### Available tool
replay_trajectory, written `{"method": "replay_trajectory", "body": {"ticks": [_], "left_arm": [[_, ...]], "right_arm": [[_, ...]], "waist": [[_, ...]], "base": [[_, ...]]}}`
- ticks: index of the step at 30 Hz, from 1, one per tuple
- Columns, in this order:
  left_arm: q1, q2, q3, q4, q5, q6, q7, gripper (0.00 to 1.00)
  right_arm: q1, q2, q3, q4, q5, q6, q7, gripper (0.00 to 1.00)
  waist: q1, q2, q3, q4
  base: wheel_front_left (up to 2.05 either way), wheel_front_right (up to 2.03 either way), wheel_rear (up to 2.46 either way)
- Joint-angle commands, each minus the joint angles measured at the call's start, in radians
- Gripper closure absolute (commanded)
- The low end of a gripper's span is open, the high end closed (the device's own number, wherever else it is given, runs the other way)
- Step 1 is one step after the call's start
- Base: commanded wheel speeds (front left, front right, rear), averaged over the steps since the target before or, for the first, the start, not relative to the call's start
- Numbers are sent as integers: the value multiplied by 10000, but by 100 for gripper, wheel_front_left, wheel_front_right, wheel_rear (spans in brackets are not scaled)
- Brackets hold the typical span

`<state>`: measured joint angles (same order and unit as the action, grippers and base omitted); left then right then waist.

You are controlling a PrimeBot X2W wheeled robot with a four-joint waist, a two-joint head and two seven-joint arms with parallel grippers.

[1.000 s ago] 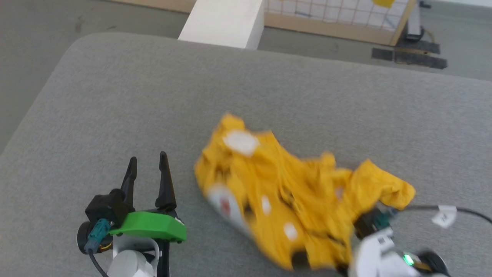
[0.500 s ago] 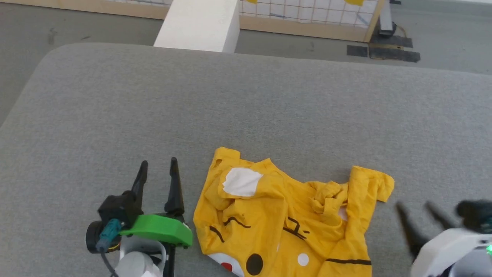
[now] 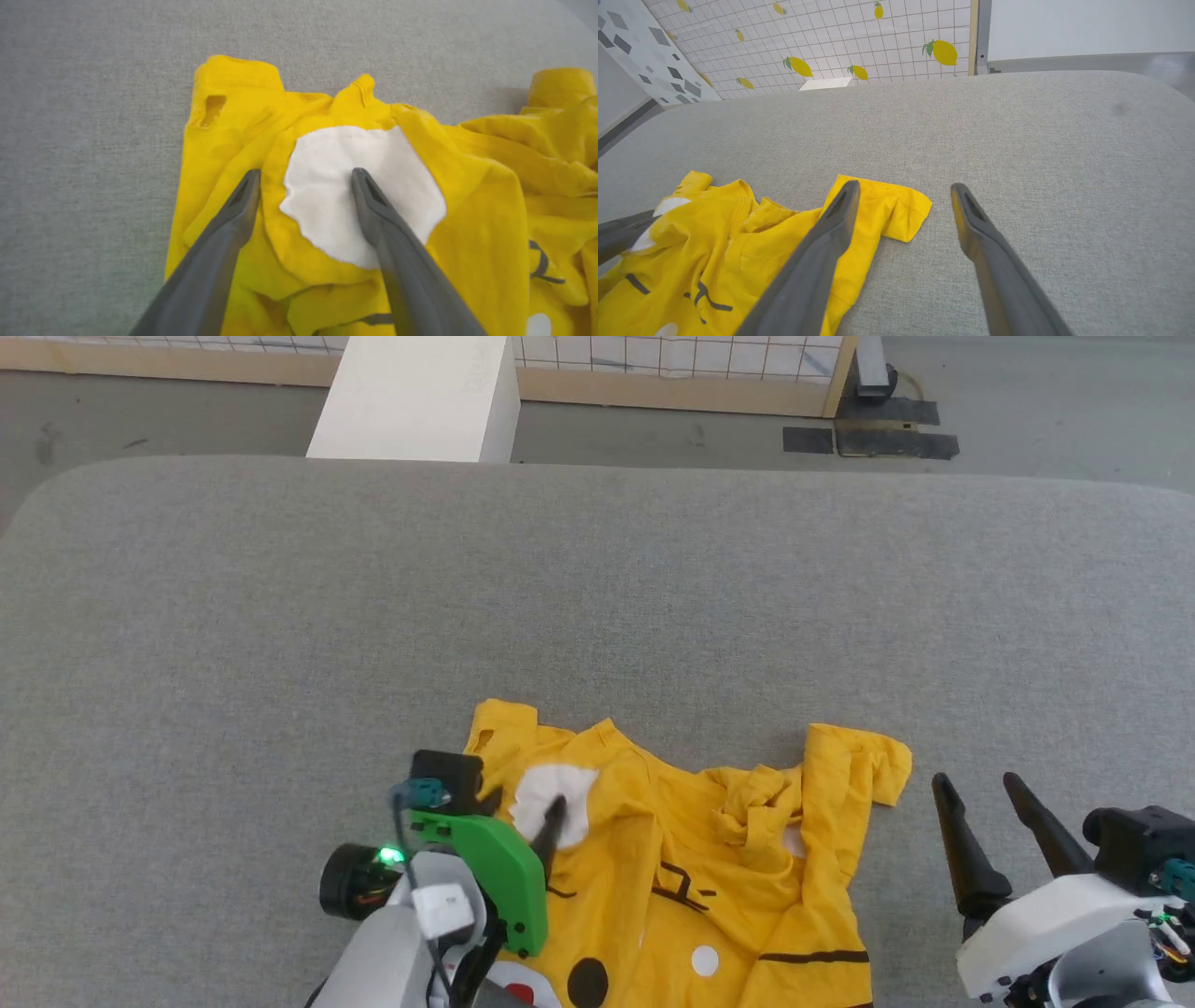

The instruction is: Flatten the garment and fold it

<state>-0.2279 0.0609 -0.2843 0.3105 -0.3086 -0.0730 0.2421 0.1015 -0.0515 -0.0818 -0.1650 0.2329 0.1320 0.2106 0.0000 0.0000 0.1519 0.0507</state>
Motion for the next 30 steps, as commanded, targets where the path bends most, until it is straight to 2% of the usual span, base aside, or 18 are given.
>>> {"method": "replay_trajectory", "body": {"ticks": [1,5,7,8,12,16,21,26,27,28,29,30], "left_arm": [[-110,110,-95,-102,-162,-43,587,0],[-139,191,-337,-553,-323,-73,1816,2],[-137,195,-429,-835,-452,-134,2084,77],[-128,214,-491,-926,-496,-167,2216,100],[-101,392,-772,-1258,-646,-322,2551,100],[-494,522,-281,-1845,-370,-133,885,100],[-1033,935,822,-2015,218,729,-1142,100],[-687,1287,1942,-1520,284,1858,-1444,100],[-27,1326,2513,-1182,82,2458,-1217,100],[191,1289,2619,-1073,-26,2568,-1060,100],[445,1226,2716,-966,-176,2653,-868,90],[694,1171,2760,-877,-300,2695,-683,35]], "right_arm": [[-207,11,64,47,53,-13,-49,0],[-262,12,128,78,64,-13,-44,0],[-281,12,167,99,74,-13,-23,0],[-284,12,188,103,82,-13,-13,0],[-300,12,265,134,206,-13,-8,0],[-347,12,276,151,254,-13,-51,0],[-403,12,317,196,281,-13,-49,0],[-427,12,363,220,297,-13,-23,0],[-413,12,380,224,303,-13,20,0],[-405,12,379,228,299,-13,48,0],[-397,12,375,230,291,-13,75,0],[-385,12,353,245,279,-13,117,0]], "waist": [[0,0,16,-16],[0,0,63,-28],[0,0,86,-27],[0,0,95,-25],[0,0,130,-5],[0,0,209,50],[0,0,270,167],[0,0,279,205],[0,0,293,206],[0,0,293,209],[0,0,287,217],[0,0,279,231]], "base": [[0,0,0],[0,0,0],[0,0,0],[0,0,0],[0,0,0],[0,0,0],[0,0,0],[0,0,0],[0,0,0],[0,0,0],[0,0,0],[0,0,0]]}}
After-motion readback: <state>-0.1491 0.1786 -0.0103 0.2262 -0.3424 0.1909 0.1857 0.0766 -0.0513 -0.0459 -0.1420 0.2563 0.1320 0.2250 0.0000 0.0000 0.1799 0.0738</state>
